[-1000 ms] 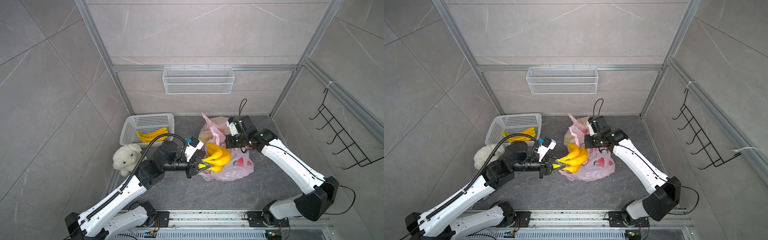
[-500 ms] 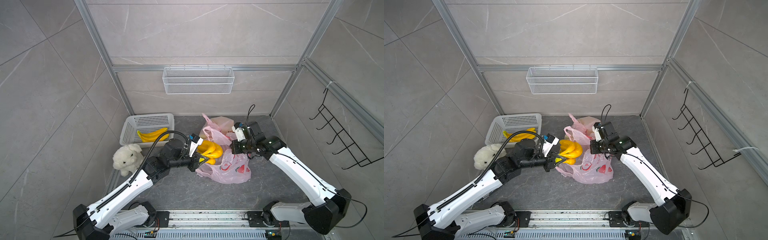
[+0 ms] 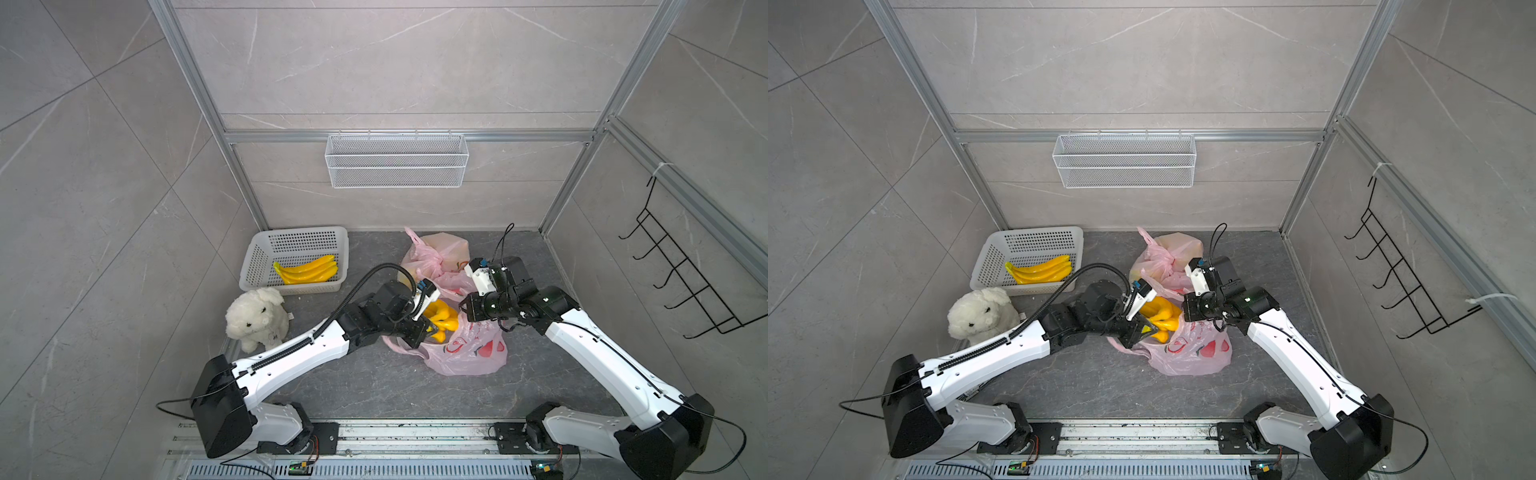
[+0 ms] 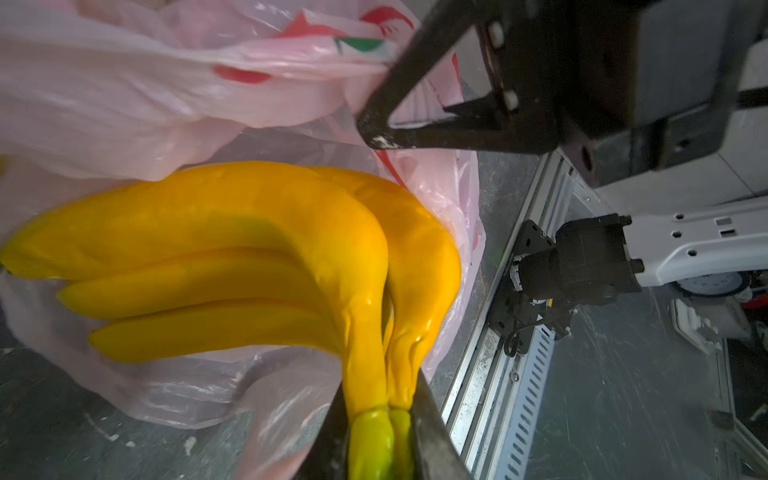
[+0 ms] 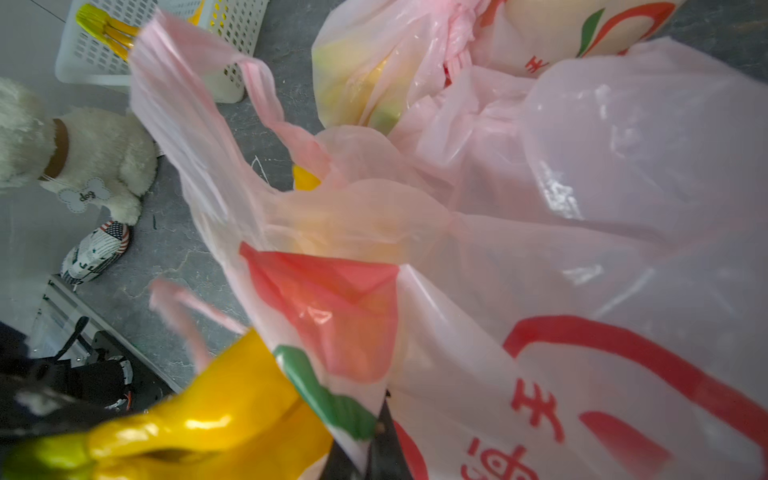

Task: Place the banana into a plastic bag & tie a knot
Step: Place the banana into the plastic bag.

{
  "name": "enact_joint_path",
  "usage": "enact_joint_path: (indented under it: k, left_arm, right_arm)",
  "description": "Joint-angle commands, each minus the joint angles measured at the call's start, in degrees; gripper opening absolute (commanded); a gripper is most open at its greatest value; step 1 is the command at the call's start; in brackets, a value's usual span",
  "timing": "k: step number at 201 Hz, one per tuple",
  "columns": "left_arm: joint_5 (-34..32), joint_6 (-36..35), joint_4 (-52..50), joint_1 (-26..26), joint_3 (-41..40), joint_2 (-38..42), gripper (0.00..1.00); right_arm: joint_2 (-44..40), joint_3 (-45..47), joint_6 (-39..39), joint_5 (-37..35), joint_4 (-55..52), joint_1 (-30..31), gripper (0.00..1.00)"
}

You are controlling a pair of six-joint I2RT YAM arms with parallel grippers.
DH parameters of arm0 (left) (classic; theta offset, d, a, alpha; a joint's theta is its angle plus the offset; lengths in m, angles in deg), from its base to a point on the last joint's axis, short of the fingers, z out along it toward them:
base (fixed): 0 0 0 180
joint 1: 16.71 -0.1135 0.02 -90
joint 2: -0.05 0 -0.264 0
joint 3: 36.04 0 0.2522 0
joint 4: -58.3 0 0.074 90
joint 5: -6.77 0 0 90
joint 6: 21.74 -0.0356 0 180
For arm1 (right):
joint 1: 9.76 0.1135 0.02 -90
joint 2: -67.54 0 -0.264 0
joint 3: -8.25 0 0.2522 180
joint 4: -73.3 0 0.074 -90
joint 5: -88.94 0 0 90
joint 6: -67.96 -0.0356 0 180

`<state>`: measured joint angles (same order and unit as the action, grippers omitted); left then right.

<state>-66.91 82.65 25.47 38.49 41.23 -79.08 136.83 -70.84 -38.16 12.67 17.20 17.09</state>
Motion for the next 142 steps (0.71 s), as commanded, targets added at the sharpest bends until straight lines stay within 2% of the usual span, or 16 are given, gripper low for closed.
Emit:
enact_joint_path:
  k: [1,30,52,62,83,87,99,115,125,142]
  left_arm:
    - [-2.71,-1.43,1.71,1.21,2.54,-3.99,0.0]
    - [-4.14,-1.98,2.04,4.19,5.75,-11.04,0.0]
    - [-6.99,-1.21,2.28,4.23,6.41,-13.91,0.0]
    - [-6.13,-1.23,2.73,4.15,6.56,-14.56,0.11]
    - [-1.5,-0.67,3.01,4.23,7.68,-15.64,0.26]
    - [-1.22,-0.45,3.25,4.22,7.5,-15.22,0.32]
    - [-1.71,0.52,4.84,4.13,5.69,-12.22,0.48]
    - [-5.73,1.44,6.15,4.14,2.71,-6.24,0.67]
    - [-8.05,1.37,4.14,4.2,2.63,-3.12,0.73]
    - [-11.83,0.44,-0.36,4.11,3.82,1.13,0.75]
  right_arm:
    - [-1.05,0.1,-1.84,2.29,2.55,-0.39,0.0]
    - [-1.81,2.04,-3.64,1.75,3.22,-1.39,0.0]
    - [-3.17,4.56,-3.83,1.91,3.55,-2.03,0.0]
    - [-3.78,5.77,-4.07,1.6,3.5,-2.4,0.0]
    - [-4.44,7.6,-4.7,-0.11,3.29,-3.05,0.0]
    - [-4.52,7.73,-4.79,-0.9,3.09,-3.25,0.0]
    - [-4.61,7.75,-5.01,-3.15,2.12,-3.97,0.0]
    - [-5.12,7.6,-5.4,-5.22,1.43,-5.36,0.0]
    - [-5.42,7.43,-5.5,-6.07,1.27,-6.07,0.0]
    - [-5.07,6.58,-5.24,-7.52,0.84,-6.43,0.0]
